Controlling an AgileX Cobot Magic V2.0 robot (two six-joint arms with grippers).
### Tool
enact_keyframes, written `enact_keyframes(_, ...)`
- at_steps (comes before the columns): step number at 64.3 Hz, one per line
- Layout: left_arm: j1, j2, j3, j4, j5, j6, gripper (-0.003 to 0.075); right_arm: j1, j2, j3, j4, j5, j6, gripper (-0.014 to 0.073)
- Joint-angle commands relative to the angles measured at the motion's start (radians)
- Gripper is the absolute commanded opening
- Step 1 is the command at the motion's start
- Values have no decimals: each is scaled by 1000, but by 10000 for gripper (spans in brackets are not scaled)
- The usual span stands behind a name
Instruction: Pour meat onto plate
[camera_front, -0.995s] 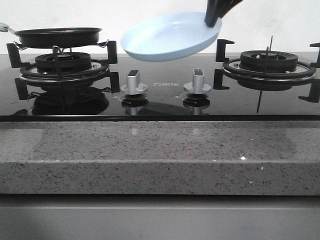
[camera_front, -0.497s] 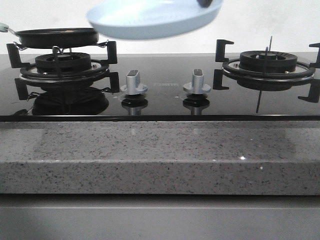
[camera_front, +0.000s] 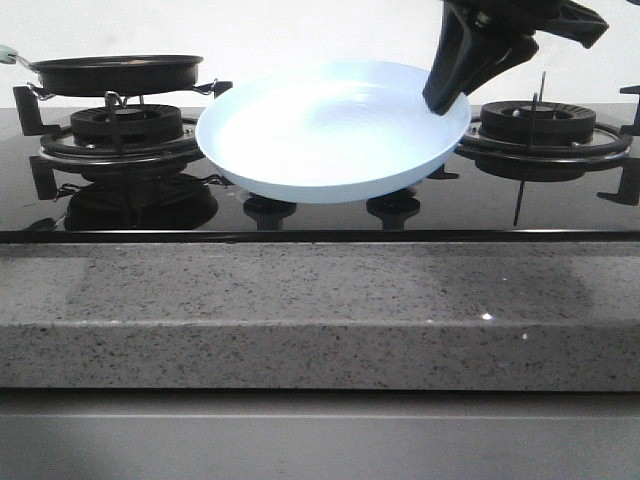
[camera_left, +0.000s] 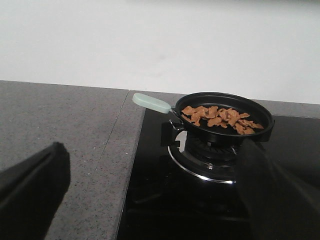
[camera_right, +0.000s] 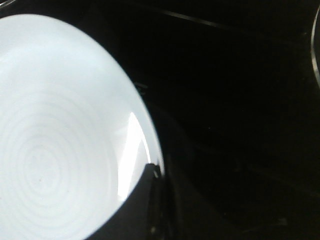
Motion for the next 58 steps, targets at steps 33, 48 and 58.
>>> enact_keyframes(33, 2, 157, -123, -291, 78, -14, 657, -1, -51, -25, 29, -40, -11, -60)
enact_keyframes(48, 2, 479, -298, -422, 188, -10, 657, -1, -51, -25, 29, -40, -11, -60)
enact_keyframes(58, 33, 644, -443, -491, 256, -3, 657, -1, -51, -25, 29, -40, -11, -60)
